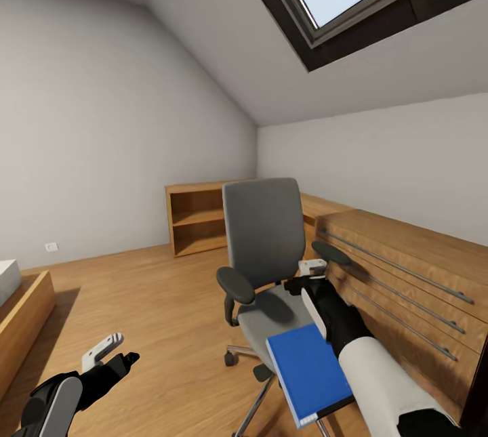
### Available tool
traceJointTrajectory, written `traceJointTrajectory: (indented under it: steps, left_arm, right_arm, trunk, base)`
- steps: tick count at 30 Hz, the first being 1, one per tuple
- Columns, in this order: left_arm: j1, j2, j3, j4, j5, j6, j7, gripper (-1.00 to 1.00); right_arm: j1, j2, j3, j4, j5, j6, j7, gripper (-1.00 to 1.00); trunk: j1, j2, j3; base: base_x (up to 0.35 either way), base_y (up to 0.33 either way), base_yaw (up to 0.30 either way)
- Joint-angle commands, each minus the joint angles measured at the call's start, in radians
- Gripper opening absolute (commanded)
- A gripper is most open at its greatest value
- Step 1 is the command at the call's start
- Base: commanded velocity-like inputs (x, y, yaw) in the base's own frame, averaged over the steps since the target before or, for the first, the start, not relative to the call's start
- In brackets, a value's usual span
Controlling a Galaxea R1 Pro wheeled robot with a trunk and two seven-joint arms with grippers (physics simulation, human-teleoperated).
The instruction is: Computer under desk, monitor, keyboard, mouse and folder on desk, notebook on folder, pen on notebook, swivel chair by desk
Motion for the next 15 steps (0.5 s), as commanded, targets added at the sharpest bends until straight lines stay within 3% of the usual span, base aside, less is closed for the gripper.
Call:
traceJointTrajectory:
  steps: [1,7,15]
  left_arm:
    - [-0.001,0.000,0.000,-0.001,0.011,0.003,0.009,1.00]
    - [-0.001,0.001,0.001,-0.001,0.011,0.003,0.009,1.00]
    - [-0.001,0.000,0.001,-0.001,0.011,0.003,0.009,1.00]
  right_arm:
    - [0.018,0.000,0.003,-0.037,0.003,0.020,-0.003,1.00]
    - [0.124,0.000,0.003,-0.240,0.002,0.102,-0.003,1.00]
    - [0.161,0.002,0.004,-0.324,0.000,0.145,-0.004,1.00]
  trunk:
    - [0.000,-0.001,-0.001]
    - [0.000,-0.001,-0.001]
    - [0.000,-0.001,-0.001]
  base:
    - [0.000,0.000,0.000]
    - [0.000,0.000,0.000]
    - [0.000,0.000,0.000]
